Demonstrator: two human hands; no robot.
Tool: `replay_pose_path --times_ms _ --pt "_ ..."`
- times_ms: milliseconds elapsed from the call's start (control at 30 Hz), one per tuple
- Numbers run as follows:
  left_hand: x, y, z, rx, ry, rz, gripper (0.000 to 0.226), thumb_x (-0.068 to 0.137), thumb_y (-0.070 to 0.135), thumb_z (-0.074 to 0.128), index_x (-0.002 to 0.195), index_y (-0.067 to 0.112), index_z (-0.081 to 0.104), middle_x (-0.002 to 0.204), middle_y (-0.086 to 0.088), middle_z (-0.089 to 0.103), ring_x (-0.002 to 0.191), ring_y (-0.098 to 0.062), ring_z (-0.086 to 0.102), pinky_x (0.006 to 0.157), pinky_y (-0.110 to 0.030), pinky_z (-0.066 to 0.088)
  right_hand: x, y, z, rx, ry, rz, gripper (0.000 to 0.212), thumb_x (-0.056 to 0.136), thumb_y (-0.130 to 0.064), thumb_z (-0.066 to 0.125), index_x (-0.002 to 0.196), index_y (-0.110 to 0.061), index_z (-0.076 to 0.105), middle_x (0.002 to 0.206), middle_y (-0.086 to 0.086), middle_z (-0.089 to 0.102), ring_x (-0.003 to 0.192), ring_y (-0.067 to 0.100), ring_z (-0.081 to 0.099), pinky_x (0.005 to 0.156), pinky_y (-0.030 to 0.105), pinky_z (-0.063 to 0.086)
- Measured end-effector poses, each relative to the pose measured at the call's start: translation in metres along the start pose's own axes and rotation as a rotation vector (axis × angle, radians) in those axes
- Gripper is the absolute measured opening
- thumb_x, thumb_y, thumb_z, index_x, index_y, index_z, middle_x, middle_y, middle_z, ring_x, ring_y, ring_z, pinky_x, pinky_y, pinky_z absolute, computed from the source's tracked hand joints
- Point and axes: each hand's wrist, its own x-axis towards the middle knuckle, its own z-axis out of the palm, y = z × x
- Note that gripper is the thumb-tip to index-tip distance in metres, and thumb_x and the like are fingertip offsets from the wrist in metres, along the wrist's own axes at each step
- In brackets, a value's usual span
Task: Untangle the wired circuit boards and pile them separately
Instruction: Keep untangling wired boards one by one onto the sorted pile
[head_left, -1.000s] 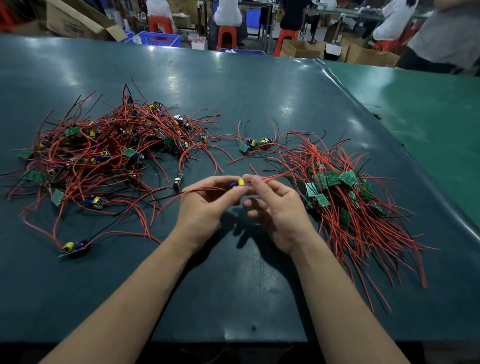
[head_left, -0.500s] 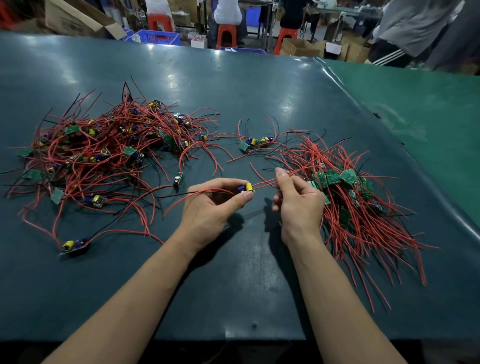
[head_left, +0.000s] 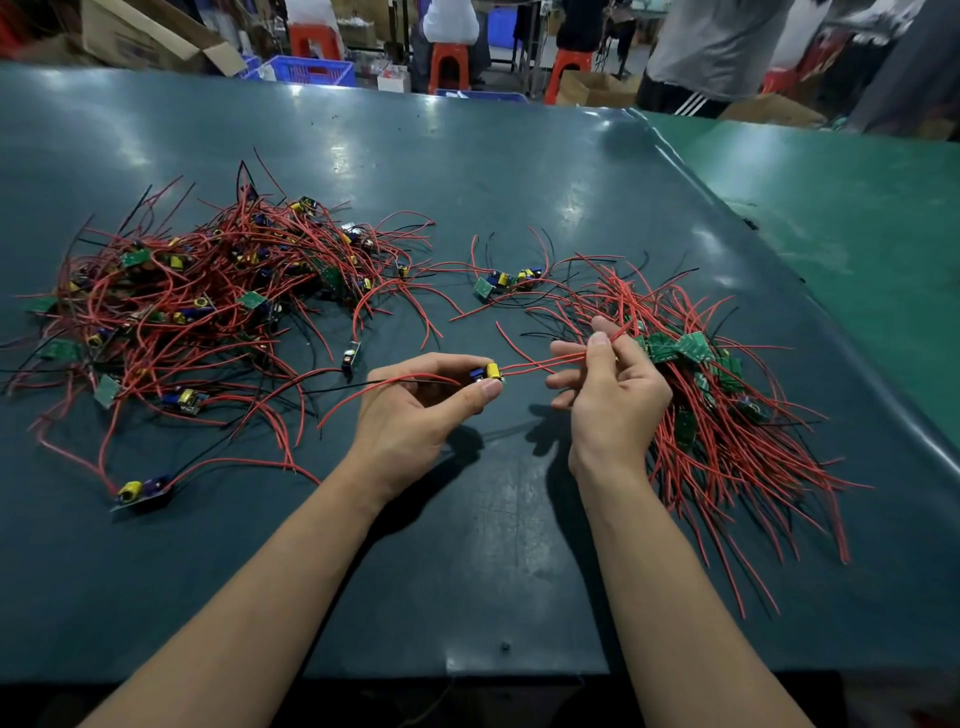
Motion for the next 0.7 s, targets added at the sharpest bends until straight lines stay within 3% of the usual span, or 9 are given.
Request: replay_pose_path --times_ms 167,300,700 --pt "-0.0008 0.0011 0.0034 -0.019 -0.004 -0.002 0.017 0.077 0.007 0.080 0.092 0.012 0.076 0.081 -0.003 0.076 0.070 -0.015 0.069 0.071 -0.023 0.055 0.0008 0.0011 -0.0007 -0.020 -0.001 -0.008 0.023 0.102 -0.009 0.044 0.120 -0.007 0.058 0.070 0.002 0.072 0.043 0.009 0.056 0.036 0.019 0.041" --pt "-0.0008 0.0022 -0.0001 -0.030 0.004 0.009 0.017 0.076 0.007 0.080 0.092 0.012 0.076 0.081 -0.004 0.075 0.069 -0.016 0.069 0.071 -0.025 0.057 0.0016 0.0005 -0.0023 -0.013 -0.053 -0.009 0.017 0.101 -0.006 0.041 0.109 -0.017 0.051 0.068 0.005 0.072 0.041 0.013 0.056 0.036 0.021 0.043" --pt "-0.0015 0.0011 0.0011 -0.064 0.011 0.043 0.017 0.078 0.005 0.077 0.094 0.007 0.074 0.079 -0.004 0.074 0.067 -0.016 0.067 0.069 -0.022 0.055 0.0031 0.0016 -0.0052 -0.063 0.003 -0.042 0.027 0.098 -0.002 0.039 0.111 -0.015 0.057 0.072 0.004 0.070 0.040 0.014 0.055 0.036 0.023 0.044"
